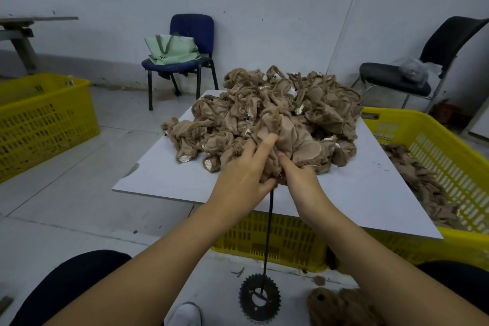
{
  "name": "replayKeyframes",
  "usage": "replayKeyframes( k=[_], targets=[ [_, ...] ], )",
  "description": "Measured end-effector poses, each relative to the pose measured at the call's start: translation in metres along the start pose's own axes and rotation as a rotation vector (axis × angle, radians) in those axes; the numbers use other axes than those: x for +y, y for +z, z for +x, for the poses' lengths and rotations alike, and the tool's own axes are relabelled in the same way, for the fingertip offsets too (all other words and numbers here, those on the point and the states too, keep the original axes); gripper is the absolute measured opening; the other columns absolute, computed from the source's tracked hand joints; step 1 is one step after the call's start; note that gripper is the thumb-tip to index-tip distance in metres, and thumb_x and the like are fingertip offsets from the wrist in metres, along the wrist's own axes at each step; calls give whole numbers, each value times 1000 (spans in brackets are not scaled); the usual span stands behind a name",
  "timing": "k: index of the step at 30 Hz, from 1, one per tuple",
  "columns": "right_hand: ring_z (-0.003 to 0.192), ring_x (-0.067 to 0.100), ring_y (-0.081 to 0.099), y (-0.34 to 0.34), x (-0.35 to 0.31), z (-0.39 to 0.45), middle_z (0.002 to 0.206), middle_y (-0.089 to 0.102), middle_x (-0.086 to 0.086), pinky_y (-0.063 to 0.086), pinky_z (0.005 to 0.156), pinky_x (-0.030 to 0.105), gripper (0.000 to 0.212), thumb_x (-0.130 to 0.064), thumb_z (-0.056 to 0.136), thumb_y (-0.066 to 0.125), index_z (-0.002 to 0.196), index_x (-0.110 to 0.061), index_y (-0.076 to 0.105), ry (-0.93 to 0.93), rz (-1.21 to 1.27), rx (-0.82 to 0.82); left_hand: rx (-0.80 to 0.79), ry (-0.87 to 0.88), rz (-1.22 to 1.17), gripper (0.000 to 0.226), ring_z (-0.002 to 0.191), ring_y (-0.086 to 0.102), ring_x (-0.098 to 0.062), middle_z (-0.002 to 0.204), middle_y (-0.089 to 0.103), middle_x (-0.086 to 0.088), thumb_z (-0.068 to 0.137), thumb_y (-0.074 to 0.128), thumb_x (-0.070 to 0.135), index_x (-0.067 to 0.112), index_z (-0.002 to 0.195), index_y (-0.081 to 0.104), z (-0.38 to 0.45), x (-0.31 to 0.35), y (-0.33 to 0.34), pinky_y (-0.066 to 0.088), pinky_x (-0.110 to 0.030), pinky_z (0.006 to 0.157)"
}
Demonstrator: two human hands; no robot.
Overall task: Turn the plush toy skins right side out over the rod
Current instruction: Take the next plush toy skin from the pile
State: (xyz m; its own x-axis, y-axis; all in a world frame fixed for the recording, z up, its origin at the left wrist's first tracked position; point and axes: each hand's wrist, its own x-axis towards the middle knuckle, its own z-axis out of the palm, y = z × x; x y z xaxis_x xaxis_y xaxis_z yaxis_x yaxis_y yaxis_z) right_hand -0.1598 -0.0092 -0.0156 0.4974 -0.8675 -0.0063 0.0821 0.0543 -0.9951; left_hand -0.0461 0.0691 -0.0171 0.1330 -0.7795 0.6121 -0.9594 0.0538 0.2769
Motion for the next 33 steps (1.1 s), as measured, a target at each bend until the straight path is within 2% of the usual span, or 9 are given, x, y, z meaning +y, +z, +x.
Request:
replayKeyframes(
  k=[2, 6, 10, 14, 17, 19, 23, 26, 33],
  targets=[
    [91, 2, 71, 0, -2, 0, 103, 76, -7, 55, 67, 12, 30, -37, 99, 58, 120, -18, 70, -8, 1, 6, 28, 30, 100, 81, 91, 64, -27, 117, 59, -7, 83, 74, 28, 30, 148, 25, 1, 1, -2, 53, -36, 66],
    [95, 7, 72, -2, -1, -1, 104, 77, -3, 55, 68, 14, 25, -28, 99, 61, 119, -17, 70, -70, 82, -12, 74, 36, 83, 65, 84, 66, -30, 103, 66, -8, 79, 80, 28, 11, 133, 50, 2, 5, -6, 54, -44, 67],
    [93, 9, 72, -2, 0, -2, 97, 76, -8, 54, 68, 14, 15, -22, 101, 57, 111, -20, 69, -170, 91, 11, 99, -19, 96, 49, 89, 61, -28, 98, 64, -8, 75, 84, 27, 9, 115, 62, 2, 8, -3, 54, -48, 73],
    [80, 7, 71, -3, -2, -2, 82, 74, -3, 53, 64, 15, 17, -18, 101, 57, 97, -8, 70, -186, 59, 46, 230, 12, 182, 42, 95, 44, -26, 104, 53, -14, 64, 90, 24, 8, 93, 64, 2, 9, 3, 47, -41, 72],
    [66, 4, 66, -2, -3, -1, 67, 68, -5, 50, 58, 16, 25, -20, 100, 59, 82, -7, 69, -180, 53, 58, 241, 62, 182, 40, 100, 47, -31, 113, 57, -14, 65, 88, 21, 6, 91, 62, 4, 8, 5, 49, -47, 77],
    [62, 4, 64, -2, -3, -1, 63, 66, -6, 50, 56, 16, 29, -21, 100, 60, 74, -10, 67, -185, 61, 66, 203, 86, 160, 38, 93, 49, -29, 105, 59, -7, 69, 87, 23, 8, 92, 61, 6, 8, 5, 50, -46, 73],
    [79, 16, 72, 0, -2, 1, 81, 74, 6, 60, 70, 27, 30, -27, 99, 61, 88, -2, 72, -138, 98, 87, 202, 122, 107, 41, 87, 47, -26, 98, 60, -5, 71, 86, 18, 8, 103, 63, 5, 10, 6, 43, -33, 75],
    [89, 17, 74, 0, 0, 1, 91, 77, 8, 60, 72, 25, 24, -27, 100, 58, 97, -11, 75, -112, 122, 91, 189, 97, 107, 55, 93, 49, -29, 107, 62, -7, 72, 87, 19, 7, 120, 63, 3, 11, 5, 48, -38, 78],
    [89, 16, 75, 2, -2, 2, 92, 78, 5, 57, 65, 20, 24, -25, 100, 59, 106, -6, 73, -77, 144, 83, 147, -50, 36, 48, 99, 53, -32, 107, 59, -11, 70, 89, 27, 5, 105, 65, 4, 11, 3, 49, -42, 83]
  ],
)
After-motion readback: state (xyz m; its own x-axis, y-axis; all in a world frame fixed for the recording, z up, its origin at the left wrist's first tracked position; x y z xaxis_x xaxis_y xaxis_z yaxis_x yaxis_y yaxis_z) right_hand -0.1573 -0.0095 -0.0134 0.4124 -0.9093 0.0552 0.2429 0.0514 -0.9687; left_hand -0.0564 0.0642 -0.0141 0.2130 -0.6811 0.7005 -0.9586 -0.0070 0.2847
